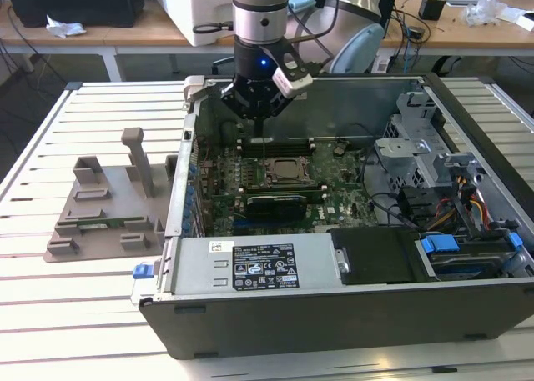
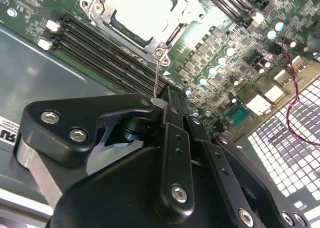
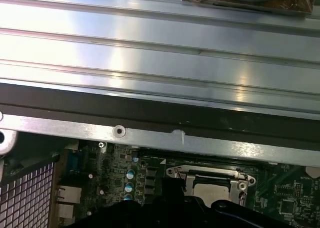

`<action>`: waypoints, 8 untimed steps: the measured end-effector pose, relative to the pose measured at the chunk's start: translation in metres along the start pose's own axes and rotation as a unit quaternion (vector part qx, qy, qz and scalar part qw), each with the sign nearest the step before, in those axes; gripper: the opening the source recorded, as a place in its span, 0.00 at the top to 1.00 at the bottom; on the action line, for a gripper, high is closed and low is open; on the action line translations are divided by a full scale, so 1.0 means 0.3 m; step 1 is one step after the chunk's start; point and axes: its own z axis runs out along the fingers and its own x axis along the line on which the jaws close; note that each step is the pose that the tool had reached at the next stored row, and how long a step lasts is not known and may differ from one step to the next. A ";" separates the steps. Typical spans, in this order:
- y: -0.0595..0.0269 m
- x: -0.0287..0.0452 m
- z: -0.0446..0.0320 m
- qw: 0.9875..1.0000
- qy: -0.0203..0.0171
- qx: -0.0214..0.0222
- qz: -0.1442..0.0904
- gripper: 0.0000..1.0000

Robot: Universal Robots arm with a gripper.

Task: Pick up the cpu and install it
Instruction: 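Install the first cpu locking lever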

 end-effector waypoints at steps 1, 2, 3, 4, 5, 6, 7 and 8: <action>0.000 0.000 0.000 1.000 0.000 0.000 0.000 0.89; 0.000 -0.001 0.000 1.000 0.000 0.000 0.000 0.89; 0.000 -0.002 0.000 1.000 0.000 0.000 0.000 0.89; 0.000 -0.002 0.000 1.000 0.000 0.000 0.000 0.89; 0.000 -0.001 0.001 1.000 0.000 -0.003 0.000 0.89; -0.001 -0.001 0.002 1.000 -0.001 -0.009 0.000 0.89; -0.004 -0.001 0.003 1.000 -0.002 -0.016 0.000 0.89; -0.009 0.000 0.005 1.000 -0.003 -0.023 0.000 0.89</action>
